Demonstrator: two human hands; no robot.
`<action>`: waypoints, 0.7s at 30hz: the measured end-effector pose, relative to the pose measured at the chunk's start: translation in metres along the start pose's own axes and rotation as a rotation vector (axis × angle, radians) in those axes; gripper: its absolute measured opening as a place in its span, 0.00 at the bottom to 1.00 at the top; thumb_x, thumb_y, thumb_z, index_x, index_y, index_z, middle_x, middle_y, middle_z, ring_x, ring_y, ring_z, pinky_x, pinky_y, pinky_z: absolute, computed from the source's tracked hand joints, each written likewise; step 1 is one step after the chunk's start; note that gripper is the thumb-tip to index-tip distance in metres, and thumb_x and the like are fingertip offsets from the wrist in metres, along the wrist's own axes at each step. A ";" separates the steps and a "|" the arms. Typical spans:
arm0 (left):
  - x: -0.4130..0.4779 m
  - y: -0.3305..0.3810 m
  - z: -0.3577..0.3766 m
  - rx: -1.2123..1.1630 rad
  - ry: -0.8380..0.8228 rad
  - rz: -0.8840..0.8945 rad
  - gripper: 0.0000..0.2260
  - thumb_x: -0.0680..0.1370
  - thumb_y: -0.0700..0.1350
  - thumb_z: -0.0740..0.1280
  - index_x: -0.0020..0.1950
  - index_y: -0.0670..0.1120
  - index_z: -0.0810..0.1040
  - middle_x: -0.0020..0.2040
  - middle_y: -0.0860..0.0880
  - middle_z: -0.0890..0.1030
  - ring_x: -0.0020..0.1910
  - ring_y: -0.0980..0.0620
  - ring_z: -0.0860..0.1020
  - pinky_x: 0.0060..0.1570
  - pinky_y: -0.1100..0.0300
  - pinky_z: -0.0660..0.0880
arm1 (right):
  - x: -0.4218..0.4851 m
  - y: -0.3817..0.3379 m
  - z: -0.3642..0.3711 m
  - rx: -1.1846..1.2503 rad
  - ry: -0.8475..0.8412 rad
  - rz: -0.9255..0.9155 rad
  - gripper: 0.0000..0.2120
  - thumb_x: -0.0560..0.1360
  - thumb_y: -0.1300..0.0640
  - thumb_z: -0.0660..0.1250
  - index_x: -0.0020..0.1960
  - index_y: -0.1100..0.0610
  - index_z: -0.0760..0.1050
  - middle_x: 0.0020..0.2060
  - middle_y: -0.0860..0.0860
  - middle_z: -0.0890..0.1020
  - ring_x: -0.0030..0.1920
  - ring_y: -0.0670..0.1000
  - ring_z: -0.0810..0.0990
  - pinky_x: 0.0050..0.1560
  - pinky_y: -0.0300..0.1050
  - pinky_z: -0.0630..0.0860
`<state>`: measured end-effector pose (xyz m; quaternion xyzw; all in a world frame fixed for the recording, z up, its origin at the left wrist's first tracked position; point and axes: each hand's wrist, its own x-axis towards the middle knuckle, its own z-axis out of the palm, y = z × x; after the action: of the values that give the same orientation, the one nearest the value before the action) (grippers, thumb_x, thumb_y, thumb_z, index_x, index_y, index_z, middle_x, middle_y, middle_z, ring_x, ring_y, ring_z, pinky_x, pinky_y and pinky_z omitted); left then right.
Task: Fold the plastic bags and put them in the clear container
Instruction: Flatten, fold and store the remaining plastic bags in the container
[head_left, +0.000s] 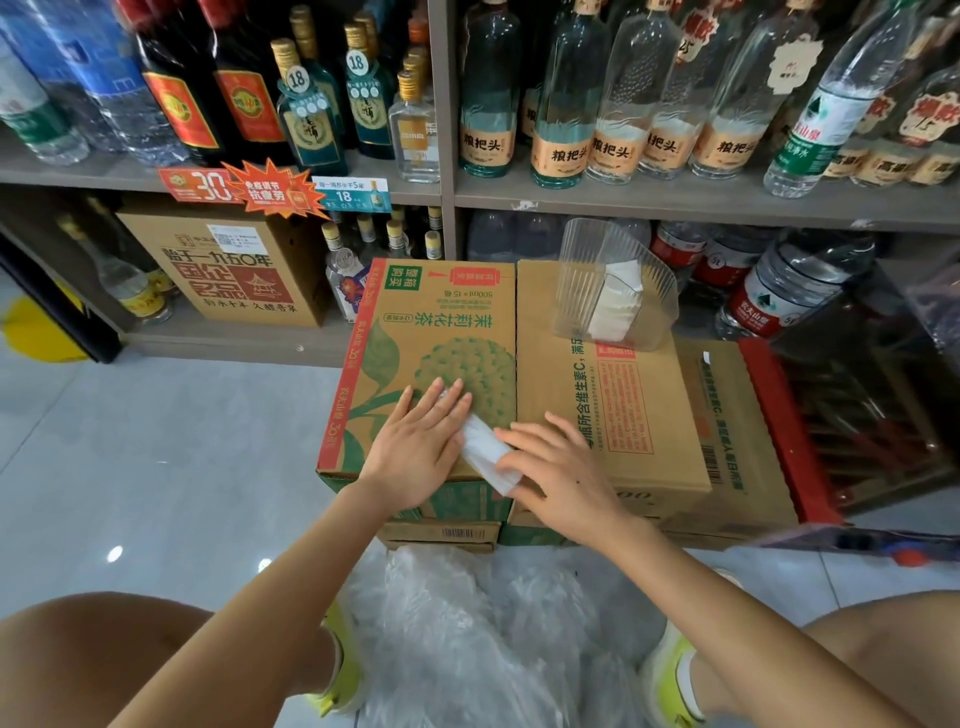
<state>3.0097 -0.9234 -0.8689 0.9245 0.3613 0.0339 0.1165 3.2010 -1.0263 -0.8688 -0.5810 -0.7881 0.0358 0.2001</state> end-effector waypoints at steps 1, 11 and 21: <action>-0.001 0.001 0.001 -0.029 0.009 0.015 0.32 0.78 0.58 0.35 0.79 0.47 0.52 0.78 0.52 0.49 0.75 0.53 0.40 0.74 0.56 0.34 | 0.000 -0.002 0.000 0.027 0.053 -0.009 0.05 0.71 0.54 0.69 0.46 0.52 0.81 0.59 0.50 0.81 0.61 0.53 0.77 0.68 0.52 0.60; -0.024 0.014 -0.014 -0.524 0.365 -0.057 0.18 0.74 0.53 0.60 0.54 0.46 0.82 0.50 0.53 0.82 0.51 0.55 0.76 0.55 0.66 0.66 | 0.011 -0.006 -0.010 0.080 0.157 -0.051 0.05 0.70 0.54 0.69 0.41 0.55 0.82 0.49 0.49 0.84 0.55 0.51 0.78 0.64 0.51 0.67; -0.026 0.003 -0.010 -0.695 0.249 -0.165 0.27 0.69 0.57 0.62 0.65 0.47 0.74 0.46 0.57 0.82 0.52 0.55 0.76 0.56 0.72 0.64 | 0.086 -0.015 -0.027 0.658 -0.142 0.391 0.05 0.76 0.55 0.69 0.51 0.52 0.78 0.48 0.47 0.82 0.51 0.46 0.79 0.51 0.43 0.74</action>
<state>2.9914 -0.9414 -0.8577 0.7864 0.4130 0.2570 0.3808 3.1761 -0.9561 -0.8161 -0.6211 -0.6208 0.3642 0.3102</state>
